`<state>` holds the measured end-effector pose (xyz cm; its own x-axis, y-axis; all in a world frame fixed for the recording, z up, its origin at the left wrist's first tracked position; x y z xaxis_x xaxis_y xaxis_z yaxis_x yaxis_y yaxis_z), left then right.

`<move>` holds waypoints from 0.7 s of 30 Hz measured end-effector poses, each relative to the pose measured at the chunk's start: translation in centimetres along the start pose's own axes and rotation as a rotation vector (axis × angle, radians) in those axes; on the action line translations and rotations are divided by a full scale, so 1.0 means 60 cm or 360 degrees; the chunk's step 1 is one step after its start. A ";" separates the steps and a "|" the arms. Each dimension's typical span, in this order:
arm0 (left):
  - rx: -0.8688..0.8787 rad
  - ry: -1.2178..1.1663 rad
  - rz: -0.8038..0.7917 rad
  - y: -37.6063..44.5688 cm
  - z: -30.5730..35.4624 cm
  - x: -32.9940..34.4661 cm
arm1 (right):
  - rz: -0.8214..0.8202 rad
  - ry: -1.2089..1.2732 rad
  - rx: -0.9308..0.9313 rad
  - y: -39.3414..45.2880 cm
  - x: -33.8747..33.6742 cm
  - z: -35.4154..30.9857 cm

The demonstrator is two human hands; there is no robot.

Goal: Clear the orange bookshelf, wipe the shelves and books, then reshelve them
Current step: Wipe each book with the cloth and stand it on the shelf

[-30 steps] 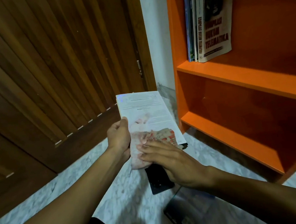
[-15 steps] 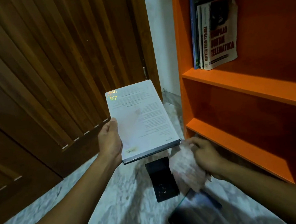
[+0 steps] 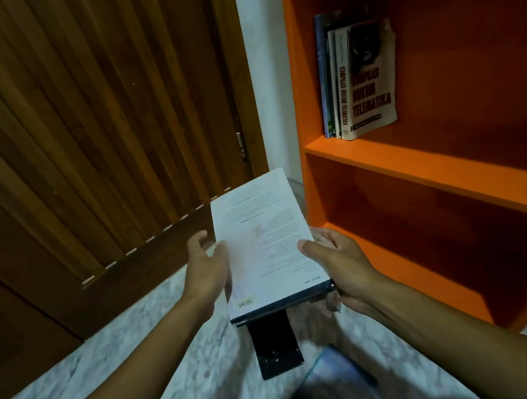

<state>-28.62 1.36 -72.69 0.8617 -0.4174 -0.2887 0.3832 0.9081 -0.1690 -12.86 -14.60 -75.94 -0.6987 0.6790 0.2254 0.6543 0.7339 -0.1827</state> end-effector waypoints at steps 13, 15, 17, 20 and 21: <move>-0.0261 -0.0661 -0.0056 -0.041 -0.016 0.086 | -0.0180 -0.2052 -0.1401 -0.075 0.073 0.000; -0.0255 -0.0757 -0.0026 -0.034 -0.024 0.079 | -0.0239 -0.2105 -0.1477 -0.082 0.083 0.001; -0.0204 -0.0800 -0.0037 -0.030 -0.021 0.072 | -0.0316 -0.1968 -0.1478 -0.083 0.088 -0.003; -0.0196 -0.0914 -0.0102 -0.030 -0.009 0.066 | -0.0307 -0.1520 -0.1262 -0.079 0.078 -0.027; -0.0177 -0.0922 -0.0100 -0.030 -0.004 0.063 | -0.0275 -0.1330 -0.1122 -0.075 0.069 -0.041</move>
<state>-26.13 -1.85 -73.71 0.8918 -0.3546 0.2810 0.4289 0.8603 -0.2757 -17.97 -15.14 -71.83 -0.5982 0.5630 -0.5702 0.3617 0.8247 0.4349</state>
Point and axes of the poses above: each hand's wrist, its own y-axis towards the middle knuckle, its own x-axis out of the palm, z = x × y, the point moved 5 cm from there along y, towards the middle knuckle, and after that the axes turned 4 degrees about -y, right-handed, at the moved point
